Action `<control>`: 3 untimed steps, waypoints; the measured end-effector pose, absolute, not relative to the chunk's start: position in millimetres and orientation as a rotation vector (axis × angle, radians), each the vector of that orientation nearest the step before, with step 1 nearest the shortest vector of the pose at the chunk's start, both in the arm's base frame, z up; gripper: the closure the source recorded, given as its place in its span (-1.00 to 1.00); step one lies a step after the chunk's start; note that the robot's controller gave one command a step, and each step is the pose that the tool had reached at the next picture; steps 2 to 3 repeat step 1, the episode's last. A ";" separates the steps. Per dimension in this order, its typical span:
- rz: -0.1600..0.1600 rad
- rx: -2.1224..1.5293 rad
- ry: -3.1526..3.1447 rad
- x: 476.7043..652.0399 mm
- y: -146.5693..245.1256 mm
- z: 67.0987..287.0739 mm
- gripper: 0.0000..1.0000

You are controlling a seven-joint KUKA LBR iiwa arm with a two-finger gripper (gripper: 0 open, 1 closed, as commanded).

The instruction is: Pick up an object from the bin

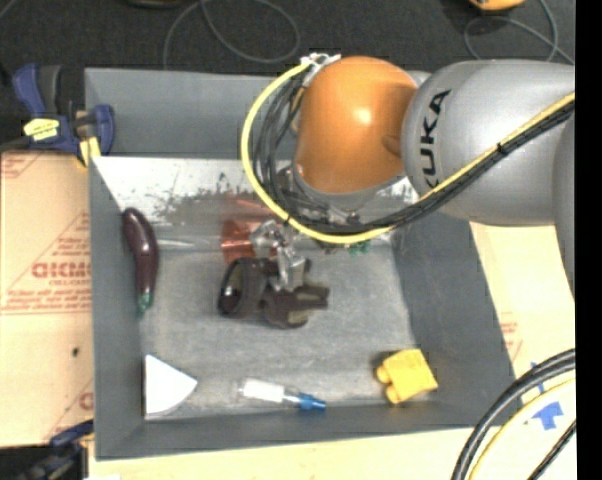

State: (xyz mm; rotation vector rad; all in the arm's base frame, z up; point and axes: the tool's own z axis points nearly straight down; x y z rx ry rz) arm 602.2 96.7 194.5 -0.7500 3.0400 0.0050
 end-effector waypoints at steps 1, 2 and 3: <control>0.004 -0.756 3.031 610.2 96.2 319.7 1.00; 0.004 -0.756 3.031 610.2 96.2 319.7 1.00; 0.004 -0.756 3.031 610.2 96.2 319.7 1.00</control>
Offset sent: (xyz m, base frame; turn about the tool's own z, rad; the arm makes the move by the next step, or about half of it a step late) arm 0.0000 0.0000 0.0000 0.0000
